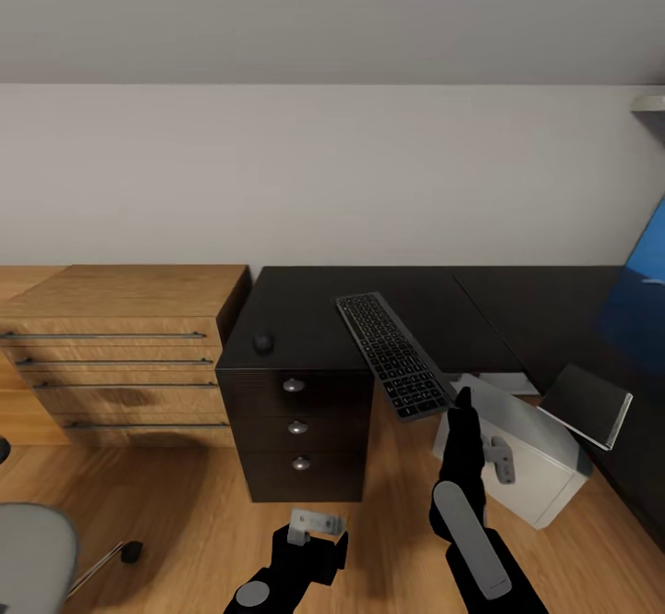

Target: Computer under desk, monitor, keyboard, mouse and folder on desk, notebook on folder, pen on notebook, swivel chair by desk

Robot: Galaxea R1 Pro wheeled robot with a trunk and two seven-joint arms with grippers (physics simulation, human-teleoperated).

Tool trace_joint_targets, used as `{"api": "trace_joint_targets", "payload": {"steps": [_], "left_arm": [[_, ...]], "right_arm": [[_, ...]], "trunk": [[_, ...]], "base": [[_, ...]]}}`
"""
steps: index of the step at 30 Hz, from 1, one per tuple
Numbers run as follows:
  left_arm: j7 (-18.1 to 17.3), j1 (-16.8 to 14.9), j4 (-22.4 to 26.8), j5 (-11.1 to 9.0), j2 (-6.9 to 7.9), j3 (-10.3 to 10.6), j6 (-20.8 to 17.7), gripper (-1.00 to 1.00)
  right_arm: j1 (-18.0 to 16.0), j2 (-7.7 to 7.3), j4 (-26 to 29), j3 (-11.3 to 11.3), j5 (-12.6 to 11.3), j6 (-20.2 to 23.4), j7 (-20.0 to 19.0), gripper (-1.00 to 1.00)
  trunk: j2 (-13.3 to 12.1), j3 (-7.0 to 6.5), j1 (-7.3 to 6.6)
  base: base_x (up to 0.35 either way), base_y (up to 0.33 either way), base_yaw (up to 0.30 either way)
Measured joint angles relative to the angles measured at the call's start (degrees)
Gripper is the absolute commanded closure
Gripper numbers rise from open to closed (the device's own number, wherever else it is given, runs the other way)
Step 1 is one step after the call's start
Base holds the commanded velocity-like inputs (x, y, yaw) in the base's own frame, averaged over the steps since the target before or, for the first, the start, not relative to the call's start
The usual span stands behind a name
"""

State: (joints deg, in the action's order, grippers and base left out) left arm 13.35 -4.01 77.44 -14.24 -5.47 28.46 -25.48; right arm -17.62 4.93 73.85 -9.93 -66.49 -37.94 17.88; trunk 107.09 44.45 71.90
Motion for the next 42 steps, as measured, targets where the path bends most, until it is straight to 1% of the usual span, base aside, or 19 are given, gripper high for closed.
{"api": "trace_joint_targets", "payload": {"steps": [6, 7, 8, 9, 10, 17, 23, 25, 33, 38, 42], "left_arm": [[0.0, 0.0, 0.0, 0.0, 0.00, 0.0, 0.0, -1.00], [0.0, 0.0, 0.0, 0.0, 0.00, 0.0, 0.0, -1.00], [0.0, 0.0, 0.0, 0.0, 0.00, 0.0, 0.0, -1.00], [0.0, 0.0, 0.0, 0.0, 0.00, 0.0, 0.0, -1.00], [0.0, 0.0, 0.0, 0.0, 0.00, 0.0, 0.0, -1.00], [0.0, 0.0, 0.0, 0.0, 0.00, 0.0, 0.0, -1.00], [0.0, 0.0, 0.0, 0.0, -0.02, 0.0, 0.0, -1.00], [0.0, 0.0, 0.0, 0.0, -0.03, 0.0, 0.0, -1.00], [0.0, 0.0, 0.0, 0.0, -0.01, 0.0, 0.0, -1.00], [0.0, 0.0, 0.0, 0.0, 0.00, 0.0, 0.0, -1.00], [0.0, 0.0, 0.0, 0.0, -0.02, 0.0, 0.0, -1.00]], "right_arm": [[0.0, 0.08, 0.0, 1.8, -0.1, 1.9, 0.0, -1.00], [0.0, 0.08, 0.0, 2.1, -0.1, 18.6, 0.0, -1.00], [0.0, 0.09, 0.0, 2.5, 0.2, 21.7, 0.1, -1.00], [0.0, 0.09, 0.0, 2.7, 0.3, 21.8, 0.1, -1.00], [0.0, 0.10, 0.0, 3.7, 0.3, 21.8, 0.1, -1.00], [0.0, 0.13, 0.2, 5.2, 0.2, 21.5, 0.1, -1.00], [0.0, 0.15, 0.2, 6.1, 0.2, 19.4, 0.1, -1.00], [0.0, 0.12, 0.1, 6.3, 0.2, 17.4, 0.1, -1.00], [0.0, 0.18, 0.1, 6.3, 0.0, 12.5, 0.2, -1.00], [0.0, 0.24, 0.0, 6.3, -0.1, 8.4, 0.2, -1.00], [0.0, 0.27, 0.0, 6.3, -0.2, 6.1, 0.2, -1.00]], "trunk": [[0.0, 0.25, 0.00], [0.0, 0.30, 0.00], [0.0, 0.34, 0.00], [0.0, 0.38, 0.00], [0.0, 0.39, 0.00], [0.0, 0.42, 0.00], [0.0, 0.42, 0.00], [0.0, 0.42, 0.00], [0.0, 0.42, 0.00], [0.0, 0.42, 0.00], [0.0, 0.42, 0.00]], "base": [[0.000, 0.000, -0.159], [0.000, 0.000, -0.125], [0.000, 0.000, -0.105], [0.000, 0.000, -0.034], [0.000, 0.000, -0.027], [0.000, 0.000, -0.009], [0.000, 0.000, -0.001], [0.000, 0.000, 0.000], [0.000, 0.000, 0.000], [0.000, 0.000, 0.000], [0.000, 0.000, 0.000]]}}
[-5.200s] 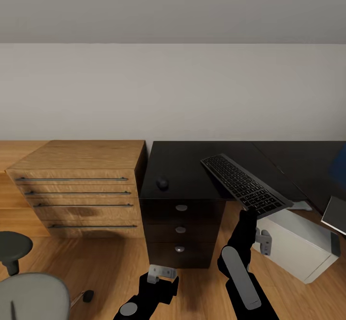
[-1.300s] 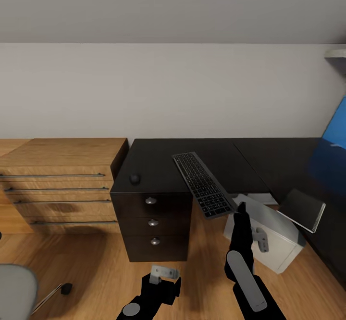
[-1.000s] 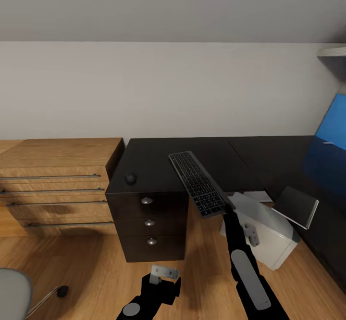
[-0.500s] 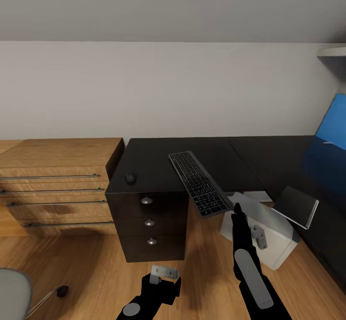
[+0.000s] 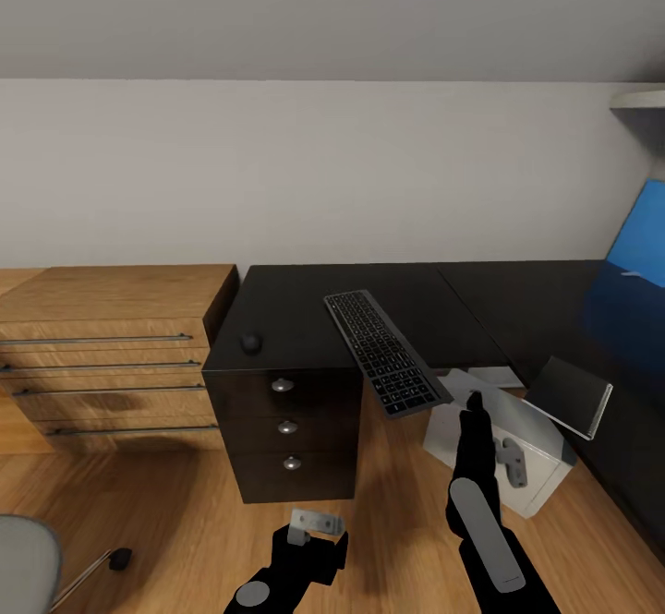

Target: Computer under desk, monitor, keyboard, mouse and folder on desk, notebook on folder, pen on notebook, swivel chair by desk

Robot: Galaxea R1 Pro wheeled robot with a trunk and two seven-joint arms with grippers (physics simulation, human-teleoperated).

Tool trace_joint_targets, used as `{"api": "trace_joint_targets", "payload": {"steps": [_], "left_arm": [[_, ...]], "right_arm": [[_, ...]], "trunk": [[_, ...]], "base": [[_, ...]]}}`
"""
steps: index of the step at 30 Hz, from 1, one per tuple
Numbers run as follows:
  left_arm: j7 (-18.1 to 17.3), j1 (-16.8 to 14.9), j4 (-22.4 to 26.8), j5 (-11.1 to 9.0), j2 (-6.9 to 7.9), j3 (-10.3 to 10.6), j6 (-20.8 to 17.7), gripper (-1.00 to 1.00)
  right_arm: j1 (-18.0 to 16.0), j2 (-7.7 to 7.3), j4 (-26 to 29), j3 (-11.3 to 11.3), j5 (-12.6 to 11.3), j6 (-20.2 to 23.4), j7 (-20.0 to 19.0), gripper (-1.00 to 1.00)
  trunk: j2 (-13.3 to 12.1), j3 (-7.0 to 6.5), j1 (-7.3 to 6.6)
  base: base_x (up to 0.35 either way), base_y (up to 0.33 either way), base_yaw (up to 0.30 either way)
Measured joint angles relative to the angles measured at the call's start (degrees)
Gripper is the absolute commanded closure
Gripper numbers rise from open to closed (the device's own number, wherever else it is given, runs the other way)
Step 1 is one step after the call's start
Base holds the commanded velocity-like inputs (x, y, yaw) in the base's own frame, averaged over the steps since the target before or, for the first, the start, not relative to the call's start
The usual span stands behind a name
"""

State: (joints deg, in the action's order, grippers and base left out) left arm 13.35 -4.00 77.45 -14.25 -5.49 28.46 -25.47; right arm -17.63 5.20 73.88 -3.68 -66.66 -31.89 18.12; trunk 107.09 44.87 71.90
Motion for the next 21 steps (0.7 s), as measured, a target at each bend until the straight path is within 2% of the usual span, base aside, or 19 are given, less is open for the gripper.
{"api": "trace_joint_targets", "payload": {"steps": [16, 21], "left_arm": [[0.0, 0.0, 0.0, 0.0, 0.02, 0.0, 0.0, -1.00], [0.0, 0.0, 0.0, 0.0, -0.02, 0.0, 0.0, -1.00]], "right_arm": [[0.0, 0.01, 0.1, 0.2, -0.1, -1.8, -0.1, -1.00], [0.0, 0.11, 0.1, 3.1, -0.1, -3.3, -0.1, -1.00]], "trunk": [[0.0, 0.00, 0.00], [0.0, 0.00, 0.00]], "base": [[0.000, 0.000, 0.000], [0.000, 0.000, 0.000]]}}
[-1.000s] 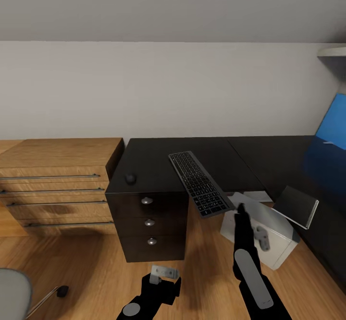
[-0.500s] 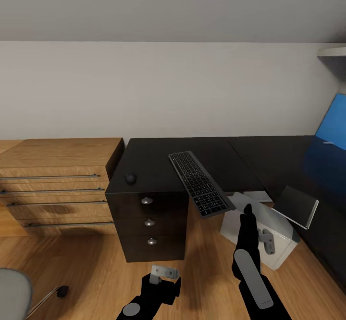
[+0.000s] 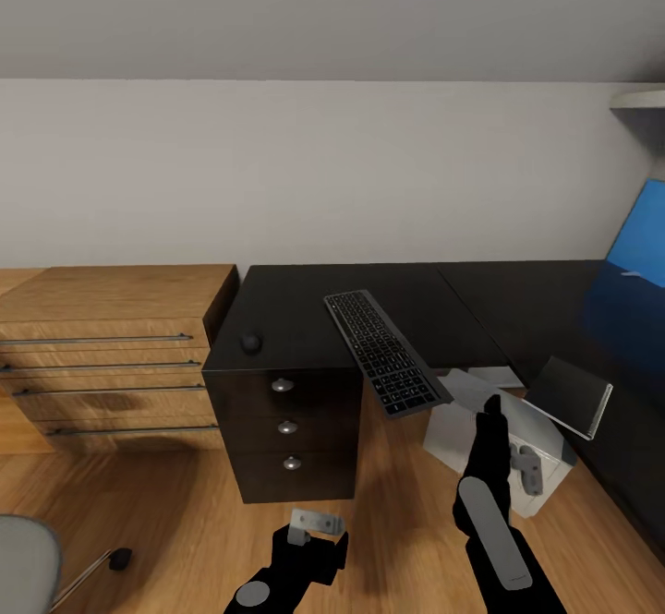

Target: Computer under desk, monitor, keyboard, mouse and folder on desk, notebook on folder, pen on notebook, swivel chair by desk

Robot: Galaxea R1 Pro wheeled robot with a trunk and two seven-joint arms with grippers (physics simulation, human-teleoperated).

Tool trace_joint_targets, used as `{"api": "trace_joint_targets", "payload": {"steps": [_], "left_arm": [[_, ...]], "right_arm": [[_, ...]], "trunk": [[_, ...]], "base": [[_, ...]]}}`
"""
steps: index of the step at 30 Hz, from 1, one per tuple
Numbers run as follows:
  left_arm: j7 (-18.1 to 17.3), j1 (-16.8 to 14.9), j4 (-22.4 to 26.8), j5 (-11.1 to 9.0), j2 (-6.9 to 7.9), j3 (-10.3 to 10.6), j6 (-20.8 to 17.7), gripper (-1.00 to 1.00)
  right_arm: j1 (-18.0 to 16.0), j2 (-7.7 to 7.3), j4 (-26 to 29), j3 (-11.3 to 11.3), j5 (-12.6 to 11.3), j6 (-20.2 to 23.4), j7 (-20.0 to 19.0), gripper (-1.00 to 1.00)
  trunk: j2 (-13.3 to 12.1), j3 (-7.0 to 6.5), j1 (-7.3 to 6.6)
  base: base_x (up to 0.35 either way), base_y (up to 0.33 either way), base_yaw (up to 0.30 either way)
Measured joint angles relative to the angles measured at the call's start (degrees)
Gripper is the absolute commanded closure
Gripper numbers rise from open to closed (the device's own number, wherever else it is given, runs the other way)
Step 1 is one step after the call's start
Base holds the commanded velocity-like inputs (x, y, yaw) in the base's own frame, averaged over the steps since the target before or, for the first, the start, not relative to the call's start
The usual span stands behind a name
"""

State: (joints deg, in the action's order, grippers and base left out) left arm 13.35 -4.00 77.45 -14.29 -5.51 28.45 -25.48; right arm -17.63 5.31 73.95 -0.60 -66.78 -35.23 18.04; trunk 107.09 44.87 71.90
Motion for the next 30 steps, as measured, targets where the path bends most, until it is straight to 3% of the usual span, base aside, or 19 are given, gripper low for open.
{"api": "trace_joint_targets", "payload": {"steps": [12, 22, 30], "left_arm": [[0.0, 0.0, 0.0, 0.0, -0.04, 0.1, 0.0, -1.00], [0.0, 0.0, 0.0, 0.0, -0.04, 0.1, 0.0, -1.00], [0.0, 0.0, 0.0, 0.0, -0.04, 0.1, 0.0, -1.00]], "right_arm": [[0.0, 0.07, 0.0, 3.6, -0.3, -3.1, 0.0, -1.00], [0.0, -0.05, 0.3, 4.3, -3.2, -3.4, -0.1, -1.00], [0.0, -0.22, 0.5, 4.4, -3.8, -3.4, -0.1, -1.00]], "trunk": [[0.0, 0.00, 0.00], [0.0, 0.00, 0.00], [0.0, 0.00, 0.00]], "base": [[0.000, 0.000, 0.000], [0.000, 0.000, 0.000], [0.000, 0.000, 0.000]]}}
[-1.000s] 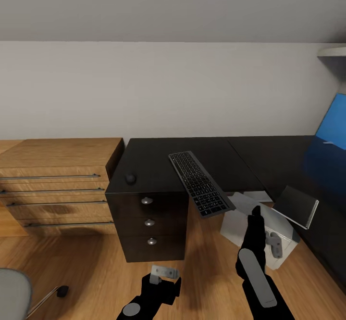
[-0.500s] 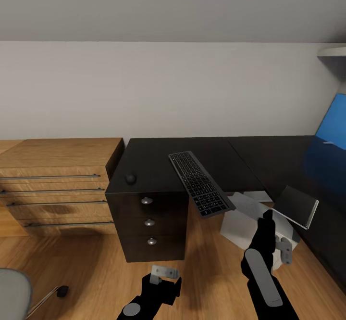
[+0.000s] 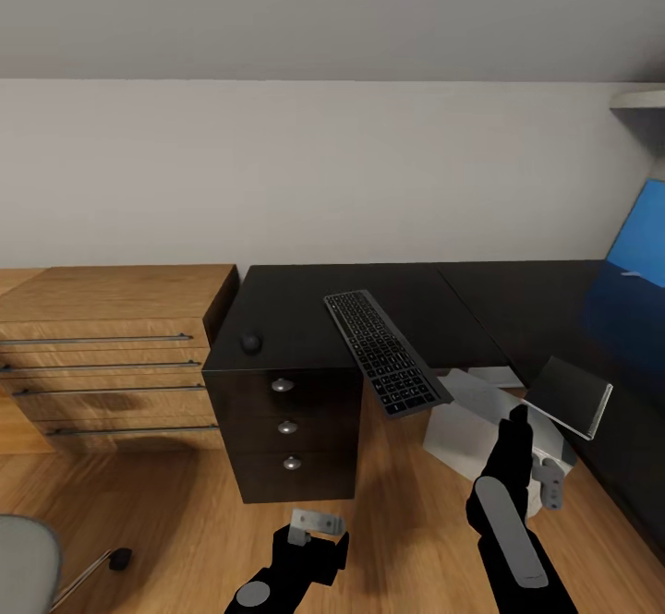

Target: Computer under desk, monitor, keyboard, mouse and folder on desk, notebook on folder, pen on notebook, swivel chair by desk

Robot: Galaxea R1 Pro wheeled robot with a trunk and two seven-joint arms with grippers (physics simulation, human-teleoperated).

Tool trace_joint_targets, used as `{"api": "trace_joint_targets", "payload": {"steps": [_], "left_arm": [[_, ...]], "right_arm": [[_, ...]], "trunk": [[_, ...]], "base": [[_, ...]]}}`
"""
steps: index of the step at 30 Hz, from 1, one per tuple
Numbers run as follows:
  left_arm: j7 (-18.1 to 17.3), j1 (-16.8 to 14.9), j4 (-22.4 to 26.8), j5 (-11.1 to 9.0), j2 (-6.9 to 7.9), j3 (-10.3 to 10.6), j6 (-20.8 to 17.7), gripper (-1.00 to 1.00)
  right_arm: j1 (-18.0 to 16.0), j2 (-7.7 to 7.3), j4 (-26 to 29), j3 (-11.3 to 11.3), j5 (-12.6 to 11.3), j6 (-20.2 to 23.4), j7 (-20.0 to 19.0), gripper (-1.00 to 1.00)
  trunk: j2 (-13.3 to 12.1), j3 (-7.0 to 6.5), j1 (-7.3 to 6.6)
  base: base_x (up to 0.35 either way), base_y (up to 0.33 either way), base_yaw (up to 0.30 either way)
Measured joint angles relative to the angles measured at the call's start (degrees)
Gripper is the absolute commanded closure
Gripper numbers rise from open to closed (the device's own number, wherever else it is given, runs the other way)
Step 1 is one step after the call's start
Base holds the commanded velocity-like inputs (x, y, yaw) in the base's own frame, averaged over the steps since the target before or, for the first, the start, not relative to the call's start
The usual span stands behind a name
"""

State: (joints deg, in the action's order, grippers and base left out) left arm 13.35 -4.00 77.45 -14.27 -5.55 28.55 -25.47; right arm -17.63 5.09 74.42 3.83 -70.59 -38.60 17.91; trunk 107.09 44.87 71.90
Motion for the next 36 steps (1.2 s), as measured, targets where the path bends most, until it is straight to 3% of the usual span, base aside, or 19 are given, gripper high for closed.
{"api": "trace_joint_targets", "payload": {"steps": [8, 10, 14, 27, 28, 36], "left_arm": [[0.0, 0.0, 0.0, 0.0, 0.00, 0.0, 0.0, -1.00], [0.0, 0.0, 0.0, 0.0, -0.01, 0.0, 0.0, -1.00], [0.0, 0.0, 0.0, -0.1, -0.01, 0.1, 0.0, -1.00], [0.0, 0.0, 0.0, 0.0, -0.01, 0.1, 0.0, -1.00], [0.0, 0.0, 0.0, 0.0, -0.01, 0.1, 0.0, -1.00], [0.0, 0.0, 0.0, 0.0, -0.01, 0.2, 0.0, -1.00]], "right_arm": [[0.0, -0.09, 0.0, 0.0, 0.0, 0.0, -1.5, -1.00], [0.0, -0.06, 0.0, 0.3, -0.2, 0.0, -4.9, -1.00], [0.0, 0.00, 0.0, 0.7, -0.8, 0.0, -7.0, -1.00], [0.0, -0.02, 0.0, 1.4, -2.9, 0.0, -8.1, -1.00], [0.0, 0.03, 0.0, 2.7, -3.5, 0.1, -8.1, -1.00], [0.0, -0.13, 0.0, 4.1, -6.7, 0.1, -8.1, -1.00]], "trunk": [[0.0, 0.00, 0.00], [0.0, 0.00, 0.00], [0.0, 0.00, -0.01], [0.0, 0.00, 0.00], [0.0, 0.00, 0.00], [0.0, 0.00, 0.00]], "base": [[0.000, 0.000, 0.000], [0.000, 0.000, 0.000], [0.070, 0.000, 0.000], [0.076, 0.000, 0.000], [0.003, 0.000, 0.000], [0.001, 0.000, 0.000]]}}
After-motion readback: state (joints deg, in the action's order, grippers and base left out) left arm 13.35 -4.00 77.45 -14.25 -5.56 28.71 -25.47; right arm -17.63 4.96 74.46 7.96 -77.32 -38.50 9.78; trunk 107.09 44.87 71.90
